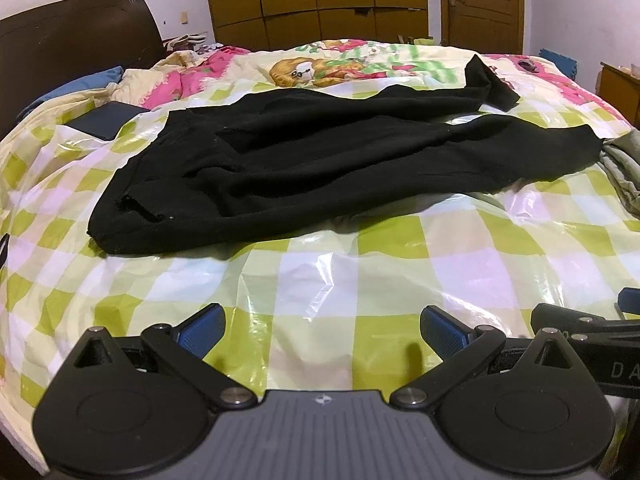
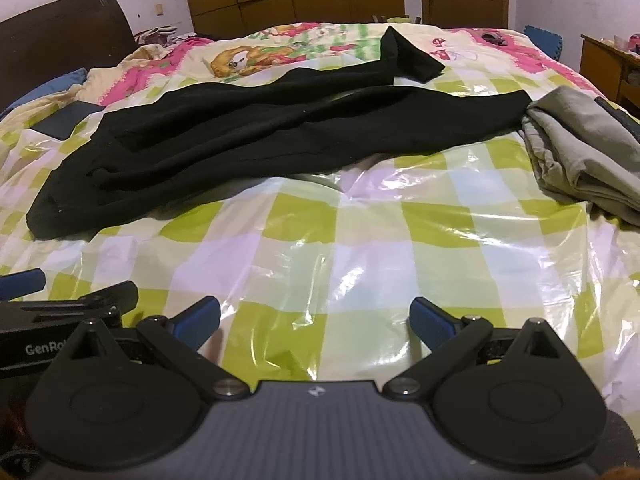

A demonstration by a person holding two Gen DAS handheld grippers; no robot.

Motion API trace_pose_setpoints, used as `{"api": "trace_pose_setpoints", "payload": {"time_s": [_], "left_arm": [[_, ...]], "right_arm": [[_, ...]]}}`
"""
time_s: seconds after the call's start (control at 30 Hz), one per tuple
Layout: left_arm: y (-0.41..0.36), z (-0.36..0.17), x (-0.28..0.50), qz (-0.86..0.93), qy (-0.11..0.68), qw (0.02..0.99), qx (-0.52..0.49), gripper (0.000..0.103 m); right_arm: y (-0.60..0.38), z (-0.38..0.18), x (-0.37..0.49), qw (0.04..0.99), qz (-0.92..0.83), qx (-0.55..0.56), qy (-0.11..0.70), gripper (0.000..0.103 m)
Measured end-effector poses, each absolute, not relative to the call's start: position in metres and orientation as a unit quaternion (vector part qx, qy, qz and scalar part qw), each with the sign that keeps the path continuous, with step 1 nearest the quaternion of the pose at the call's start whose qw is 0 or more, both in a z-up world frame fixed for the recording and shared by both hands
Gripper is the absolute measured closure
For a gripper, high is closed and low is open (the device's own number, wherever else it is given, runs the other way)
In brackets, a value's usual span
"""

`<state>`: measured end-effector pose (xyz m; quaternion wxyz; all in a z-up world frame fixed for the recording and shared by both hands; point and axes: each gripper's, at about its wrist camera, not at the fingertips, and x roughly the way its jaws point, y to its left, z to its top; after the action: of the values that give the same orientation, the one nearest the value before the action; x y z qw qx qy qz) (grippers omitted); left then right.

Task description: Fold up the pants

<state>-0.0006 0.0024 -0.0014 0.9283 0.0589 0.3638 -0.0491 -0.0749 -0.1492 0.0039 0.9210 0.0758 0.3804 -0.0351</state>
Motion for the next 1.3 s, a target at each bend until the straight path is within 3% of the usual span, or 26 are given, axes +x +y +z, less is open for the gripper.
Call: {"api": "trace_pose_setpoints", "payload": {"time_s": [1.3], "left_arm": [[0.0038,-0.0023,0.0000,-0.049,0.366,0.927,0.058,0.000]], "right_arm": [[-0.1501,-0.0011,-0.0731,0.918,-0.033,0.080,0.386,0.003]]}}
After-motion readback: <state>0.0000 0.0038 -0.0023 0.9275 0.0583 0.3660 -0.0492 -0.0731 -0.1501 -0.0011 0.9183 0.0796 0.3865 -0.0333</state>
